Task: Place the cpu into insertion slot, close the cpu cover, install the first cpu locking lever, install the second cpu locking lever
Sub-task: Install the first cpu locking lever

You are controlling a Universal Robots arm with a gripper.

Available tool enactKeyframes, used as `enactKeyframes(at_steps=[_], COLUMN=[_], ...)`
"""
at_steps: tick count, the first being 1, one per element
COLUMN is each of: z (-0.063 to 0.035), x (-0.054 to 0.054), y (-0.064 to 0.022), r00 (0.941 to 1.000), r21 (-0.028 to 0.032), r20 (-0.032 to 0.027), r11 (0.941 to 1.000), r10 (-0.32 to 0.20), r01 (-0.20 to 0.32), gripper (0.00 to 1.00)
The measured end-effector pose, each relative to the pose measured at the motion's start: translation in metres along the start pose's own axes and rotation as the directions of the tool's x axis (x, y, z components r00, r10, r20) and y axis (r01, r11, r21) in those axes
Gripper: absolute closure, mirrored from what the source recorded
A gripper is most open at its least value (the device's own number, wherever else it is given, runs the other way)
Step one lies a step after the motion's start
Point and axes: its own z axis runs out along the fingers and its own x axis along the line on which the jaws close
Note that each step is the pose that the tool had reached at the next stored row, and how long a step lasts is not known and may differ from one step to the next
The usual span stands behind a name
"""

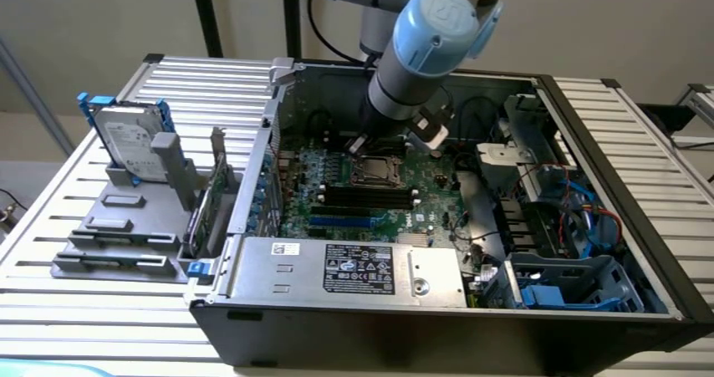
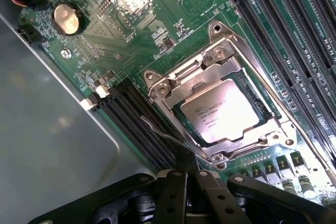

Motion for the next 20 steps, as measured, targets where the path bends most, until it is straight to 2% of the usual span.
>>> enactKeyframes(at_steps=[3,13,20], z=[0.0003,0.0027,0.0023], x=[0.0004,0.0041,0.008], y=[0.0007,0.0027,0.0065], r00=[1.0,1.0,0.9999], r21=[-0.0018,-0.0043,-0.0061], r20=[0.0025,0.0055,0.0114], r11=[1.0,1.0,1.0], r10=[0.001,0.001,0.002], r01=[-0.001,-0.001,-0.002], gripper=[0.89,0.89,0.89])
